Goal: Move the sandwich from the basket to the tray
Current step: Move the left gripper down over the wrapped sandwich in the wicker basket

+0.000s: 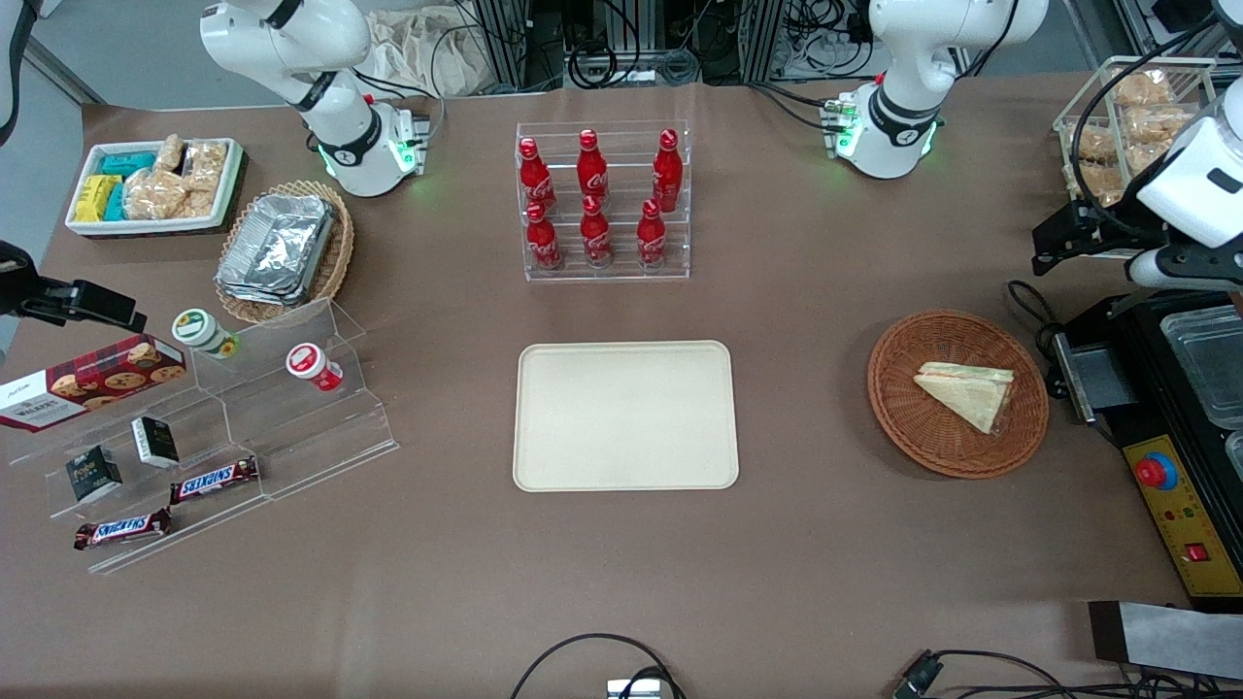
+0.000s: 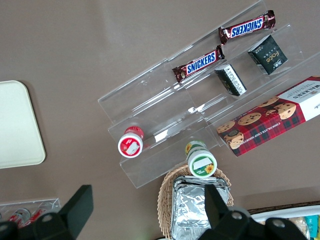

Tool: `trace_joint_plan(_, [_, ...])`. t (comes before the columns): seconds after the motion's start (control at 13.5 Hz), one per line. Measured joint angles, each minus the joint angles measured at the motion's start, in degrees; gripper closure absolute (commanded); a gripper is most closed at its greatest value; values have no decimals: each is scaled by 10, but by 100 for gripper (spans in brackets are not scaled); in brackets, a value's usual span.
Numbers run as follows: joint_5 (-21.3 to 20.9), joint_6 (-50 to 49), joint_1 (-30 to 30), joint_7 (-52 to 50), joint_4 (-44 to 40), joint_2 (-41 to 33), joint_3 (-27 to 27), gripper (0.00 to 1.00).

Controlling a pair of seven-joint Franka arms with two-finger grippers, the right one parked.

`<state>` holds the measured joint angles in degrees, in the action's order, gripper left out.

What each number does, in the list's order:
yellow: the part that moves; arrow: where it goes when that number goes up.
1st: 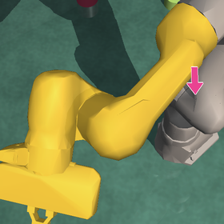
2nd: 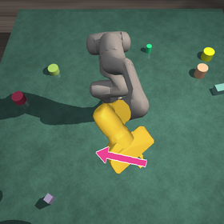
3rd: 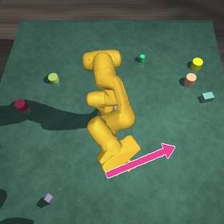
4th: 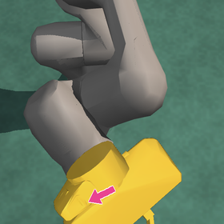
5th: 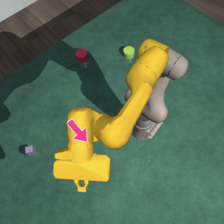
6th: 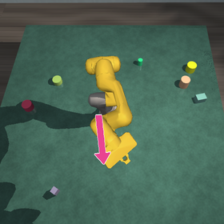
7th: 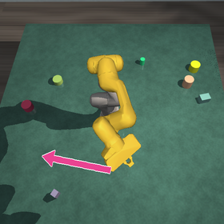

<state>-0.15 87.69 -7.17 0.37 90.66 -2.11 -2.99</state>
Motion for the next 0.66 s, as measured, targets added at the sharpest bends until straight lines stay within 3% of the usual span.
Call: trace_joint_plan(0.66, [-5,-17,6,-56,9,48,-10,0])
